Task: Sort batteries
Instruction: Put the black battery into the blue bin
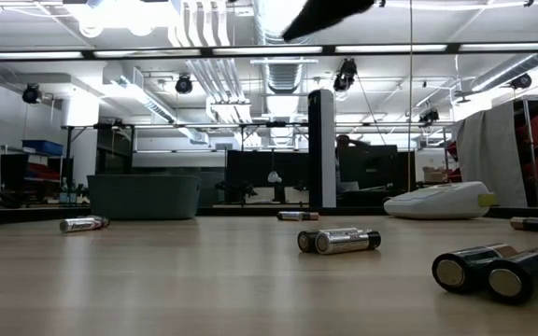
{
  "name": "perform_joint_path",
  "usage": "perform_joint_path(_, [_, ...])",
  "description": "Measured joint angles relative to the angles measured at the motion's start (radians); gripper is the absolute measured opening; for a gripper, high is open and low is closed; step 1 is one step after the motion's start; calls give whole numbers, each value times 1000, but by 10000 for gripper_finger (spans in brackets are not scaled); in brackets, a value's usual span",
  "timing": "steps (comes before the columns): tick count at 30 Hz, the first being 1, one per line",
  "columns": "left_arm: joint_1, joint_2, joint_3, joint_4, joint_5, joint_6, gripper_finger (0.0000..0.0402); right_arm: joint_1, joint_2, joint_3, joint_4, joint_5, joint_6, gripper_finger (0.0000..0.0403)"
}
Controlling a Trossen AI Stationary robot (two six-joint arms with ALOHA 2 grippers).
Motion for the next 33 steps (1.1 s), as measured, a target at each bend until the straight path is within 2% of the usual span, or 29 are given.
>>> perform_joint_path(5, [55, -93, 0, -249, 28, -167, 24, -3, -27, 28, -221, 50, 156, 153])
perform_joint_path(9, [157, -174, 0, -472, 107, -317, 24, -3, -40, 27, -341, 49, 268, 139])
perform_joint_path(13, [286, -251, 0, -597, 194, -355, 24, 2, -41, 22, -417, 47, 351, 127])
perform_joint_path(19, [527, -353, 0, -606, 322, -233, 24, 39, -41, -9, -458, 46, 425, 114])
perform_joint_path(25, [805, -400, -1, -573, 527, -77, 24, 92, -41, -65, -453, 43, 482, 106])
perform_joint_path(29, [942, -402, -22, -483, 624, 28, 24, 130, -41, -98, -450, 43, 539, 104])
perform_joint_path(33, [1026, -408, -108, -338, 719, 104, 24, 173, -41, -133, -444, 43, 595, 110])
